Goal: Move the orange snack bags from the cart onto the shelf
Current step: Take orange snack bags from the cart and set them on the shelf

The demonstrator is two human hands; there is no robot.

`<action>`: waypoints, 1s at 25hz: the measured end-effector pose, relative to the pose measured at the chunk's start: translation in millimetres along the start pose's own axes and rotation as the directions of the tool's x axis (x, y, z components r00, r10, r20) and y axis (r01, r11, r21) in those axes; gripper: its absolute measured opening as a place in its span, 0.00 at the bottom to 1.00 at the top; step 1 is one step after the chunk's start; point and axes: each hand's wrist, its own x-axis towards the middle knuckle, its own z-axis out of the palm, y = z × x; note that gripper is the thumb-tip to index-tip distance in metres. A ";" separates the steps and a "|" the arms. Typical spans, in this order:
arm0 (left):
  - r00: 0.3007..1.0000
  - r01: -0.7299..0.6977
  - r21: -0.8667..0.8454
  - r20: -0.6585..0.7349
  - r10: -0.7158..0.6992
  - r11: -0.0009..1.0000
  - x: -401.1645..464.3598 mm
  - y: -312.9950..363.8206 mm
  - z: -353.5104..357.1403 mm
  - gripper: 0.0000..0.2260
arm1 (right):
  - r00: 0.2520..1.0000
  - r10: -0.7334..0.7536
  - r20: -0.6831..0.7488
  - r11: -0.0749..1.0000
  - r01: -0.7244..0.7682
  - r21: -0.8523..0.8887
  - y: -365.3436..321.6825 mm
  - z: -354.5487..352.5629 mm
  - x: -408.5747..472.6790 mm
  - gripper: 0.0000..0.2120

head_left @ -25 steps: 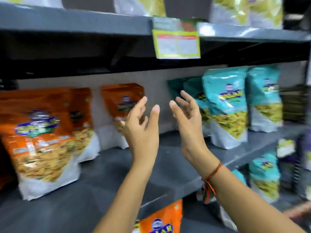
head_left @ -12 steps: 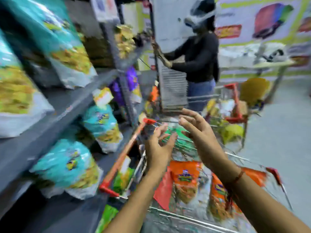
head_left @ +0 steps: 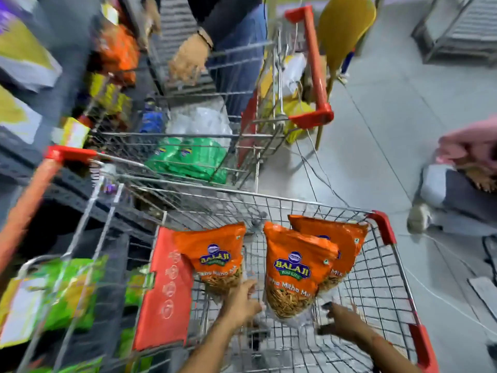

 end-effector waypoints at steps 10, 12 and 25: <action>0.950 0.119 -0.167 0.307 -0.063 0.979 83.6 -23.8 36.9 0.34 | 0.999 -0.004 0.037 0.860 -0.015 0.510 5.5 33.3 83.0 0.28; 0.956 0.133 -0.172 0.281 -0.081 0.976 80.3 -24.1 34.6 0.30 | 0.999 -0.042 0.015 0.841 0.027 0.540 5.9 34.5 79.5 0.26; 0.848 -0.405 -0.087 -0.409 0.338 0.910 -140.6 30.3 -124.7 0.21 | 0.736 -0.565 -0.374 0.523 0.669 0.528 -138.9 46.5 -87.9 0.14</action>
